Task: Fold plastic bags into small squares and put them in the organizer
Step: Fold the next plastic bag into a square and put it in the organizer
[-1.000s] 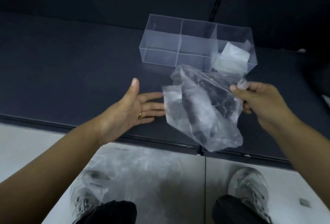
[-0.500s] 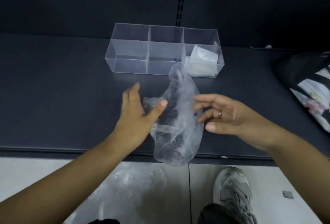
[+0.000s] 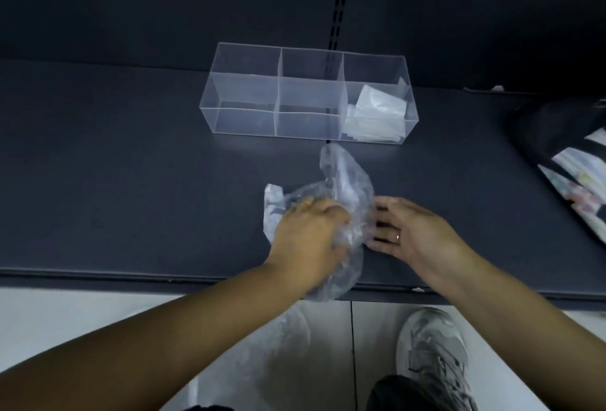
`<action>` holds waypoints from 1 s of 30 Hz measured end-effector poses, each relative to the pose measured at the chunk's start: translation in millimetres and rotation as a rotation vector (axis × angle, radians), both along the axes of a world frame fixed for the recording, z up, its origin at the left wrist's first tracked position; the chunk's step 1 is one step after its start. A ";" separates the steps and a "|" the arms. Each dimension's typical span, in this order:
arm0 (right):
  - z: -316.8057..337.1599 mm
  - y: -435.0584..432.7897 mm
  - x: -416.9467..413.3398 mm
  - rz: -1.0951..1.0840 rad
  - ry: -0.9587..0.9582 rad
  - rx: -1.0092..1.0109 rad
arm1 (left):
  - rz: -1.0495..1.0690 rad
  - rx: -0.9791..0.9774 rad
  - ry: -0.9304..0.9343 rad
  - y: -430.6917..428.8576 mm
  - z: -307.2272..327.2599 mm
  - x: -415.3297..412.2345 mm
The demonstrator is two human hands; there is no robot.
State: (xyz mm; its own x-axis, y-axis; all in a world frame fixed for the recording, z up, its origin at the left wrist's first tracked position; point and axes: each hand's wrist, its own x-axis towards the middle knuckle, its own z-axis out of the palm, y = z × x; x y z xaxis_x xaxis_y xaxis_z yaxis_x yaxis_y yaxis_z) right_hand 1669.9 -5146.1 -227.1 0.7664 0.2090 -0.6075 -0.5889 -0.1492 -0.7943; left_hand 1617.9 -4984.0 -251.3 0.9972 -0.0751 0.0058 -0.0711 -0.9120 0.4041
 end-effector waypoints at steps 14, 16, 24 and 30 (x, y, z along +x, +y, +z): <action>12.3 32.1 -35.1 0.174 -0.493 0.041 | 0.413 -1.442 0.669 32.6 36.8 -33.0; 10.3 26.9 -31.1 0.103 -0.541 0.023 | 0.552 -1.455 0.580 41.7 36.4 -40.2; 2.8 -19.6 -3.9 0.093 -0.527 0.046 | 0.957 -1.578 0.249 100.3 14.6 -41.6; -2.6 -35.1 3.9 0.064 -0.461 0.018 | 1.018 -0.897 0.122 140.5 12.8 -49.1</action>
